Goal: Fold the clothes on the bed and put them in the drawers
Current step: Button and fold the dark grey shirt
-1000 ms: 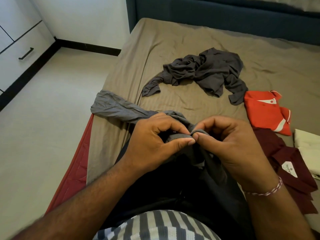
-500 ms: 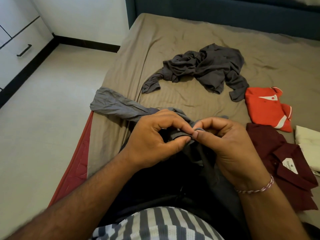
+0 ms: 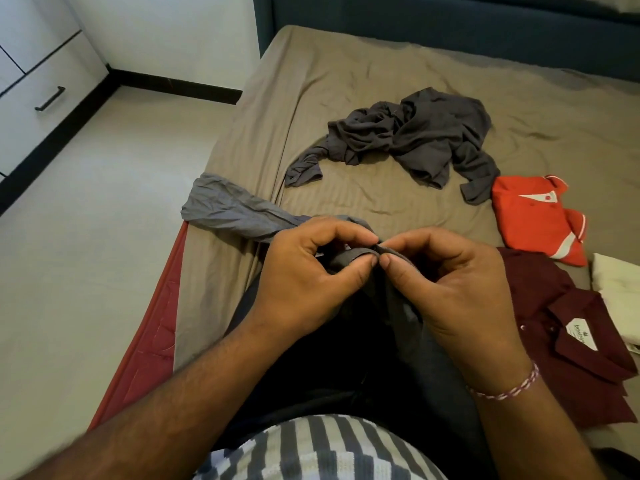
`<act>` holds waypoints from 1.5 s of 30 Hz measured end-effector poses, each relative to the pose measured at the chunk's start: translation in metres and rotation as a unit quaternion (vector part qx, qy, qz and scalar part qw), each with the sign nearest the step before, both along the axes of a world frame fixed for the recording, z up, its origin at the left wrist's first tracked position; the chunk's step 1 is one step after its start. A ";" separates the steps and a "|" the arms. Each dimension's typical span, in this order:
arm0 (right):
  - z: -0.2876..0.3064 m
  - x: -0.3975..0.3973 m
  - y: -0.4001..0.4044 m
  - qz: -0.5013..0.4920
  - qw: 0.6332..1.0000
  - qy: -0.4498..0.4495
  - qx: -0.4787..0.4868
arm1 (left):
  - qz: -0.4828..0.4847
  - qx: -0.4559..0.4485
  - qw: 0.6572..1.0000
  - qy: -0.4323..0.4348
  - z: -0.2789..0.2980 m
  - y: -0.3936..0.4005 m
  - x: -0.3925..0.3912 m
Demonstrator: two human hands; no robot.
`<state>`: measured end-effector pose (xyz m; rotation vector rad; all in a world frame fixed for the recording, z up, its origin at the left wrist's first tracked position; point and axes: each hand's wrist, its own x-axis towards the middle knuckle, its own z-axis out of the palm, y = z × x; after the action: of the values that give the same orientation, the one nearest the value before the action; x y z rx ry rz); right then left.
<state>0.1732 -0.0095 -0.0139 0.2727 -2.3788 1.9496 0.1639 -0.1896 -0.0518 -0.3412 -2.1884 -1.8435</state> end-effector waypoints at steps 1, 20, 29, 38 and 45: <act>0.000 0.000 0.000 -0.004 1.000 0.016 0.018 | -0.007 0.016 1.000 -0.022 0.001 0.000 0.000; -0.005 -0.004 0.003 -0.001 0.943 0.222 0.249 | -0.102 0.112 0.981 -0.120 0.000 -0.009 -0.002; -0.013 -0.006 0.005 0.007 0.968 0.177 0.177 | -0.112 0.082 0.984 -0.110 -0.005 -0.008 -0.001; -0.024 0.004 -0.004 -0.041 0.974 0.189 0.114 | -0.025 0.129 0.988 -0.078 -0.011 0.005 0.015; -0.028 0.006 -0.013 -0.071 0.951 0.257 0.154 | 0.060 0.071 0.996 0.017 -0.010 0.011 0.021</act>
<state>0.1796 -0.0221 -0.0415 0.5310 -2.2519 1.2410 0.1846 -0.1786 -0.0614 -0.2061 -1.9958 -1.8979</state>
